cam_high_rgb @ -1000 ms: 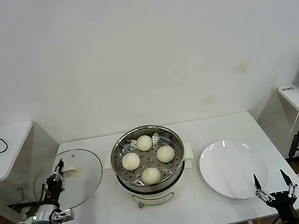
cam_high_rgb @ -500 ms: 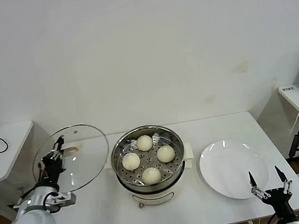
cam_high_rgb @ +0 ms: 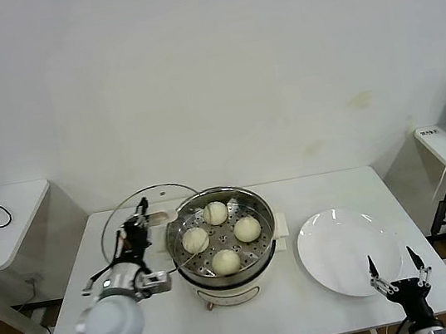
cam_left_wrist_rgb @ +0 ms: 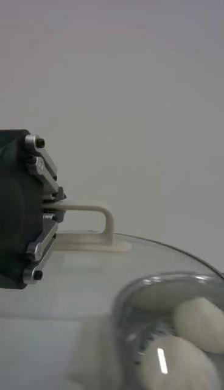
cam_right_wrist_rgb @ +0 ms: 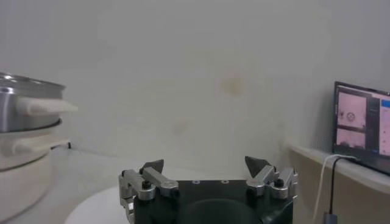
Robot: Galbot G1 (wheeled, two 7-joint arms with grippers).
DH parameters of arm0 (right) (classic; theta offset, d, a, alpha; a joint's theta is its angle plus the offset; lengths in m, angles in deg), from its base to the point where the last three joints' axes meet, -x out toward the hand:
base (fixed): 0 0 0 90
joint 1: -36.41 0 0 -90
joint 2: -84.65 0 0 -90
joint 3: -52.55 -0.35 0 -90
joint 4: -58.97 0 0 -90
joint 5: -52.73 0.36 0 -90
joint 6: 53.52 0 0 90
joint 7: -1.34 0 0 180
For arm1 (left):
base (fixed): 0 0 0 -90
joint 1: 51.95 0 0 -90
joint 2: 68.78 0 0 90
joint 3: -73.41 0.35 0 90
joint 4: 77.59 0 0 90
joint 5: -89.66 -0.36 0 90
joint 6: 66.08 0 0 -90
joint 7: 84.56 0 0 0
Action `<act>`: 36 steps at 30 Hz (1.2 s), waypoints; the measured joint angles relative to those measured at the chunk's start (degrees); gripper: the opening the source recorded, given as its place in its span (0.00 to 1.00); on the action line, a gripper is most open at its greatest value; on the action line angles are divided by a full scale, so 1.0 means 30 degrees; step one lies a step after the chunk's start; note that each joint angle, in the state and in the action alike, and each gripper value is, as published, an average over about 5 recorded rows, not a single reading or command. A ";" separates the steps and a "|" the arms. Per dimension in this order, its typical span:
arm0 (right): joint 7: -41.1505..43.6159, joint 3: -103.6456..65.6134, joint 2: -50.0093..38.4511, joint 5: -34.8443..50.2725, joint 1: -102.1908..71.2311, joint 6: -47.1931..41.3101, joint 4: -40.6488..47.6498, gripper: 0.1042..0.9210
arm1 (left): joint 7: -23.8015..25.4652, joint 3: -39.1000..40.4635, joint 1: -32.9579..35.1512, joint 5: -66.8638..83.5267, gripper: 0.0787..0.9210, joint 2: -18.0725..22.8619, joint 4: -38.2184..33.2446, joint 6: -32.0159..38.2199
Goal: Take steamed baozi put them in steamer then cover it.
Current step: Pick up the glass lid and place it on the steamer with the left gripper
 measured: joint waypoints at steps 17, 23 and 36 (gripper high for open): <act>-0.0445 0.0437 0.0250 -0.1417 0.0253 -0.0264 0.0537 0.88 | 0.3736 0.2737 -0.1578 -0.6999 0.08 0.6113 0.0913 -0.1303; -0.0476 0.0616 0.0289 -0.1640 0.0234 -0.0208 0.0702 0.88 | 0.4268 0.3296 -0.1469 -0.8264 0.08 0.7381 0.1201 -0.1401; -0.0507 0.0799 0.0321 -0.1874 0.0202 -0.0122 0.0843 0.88 | 0.4696 0.3518 -0.1113 -0.9570 0.08 0.8422 0.1555 -0.1339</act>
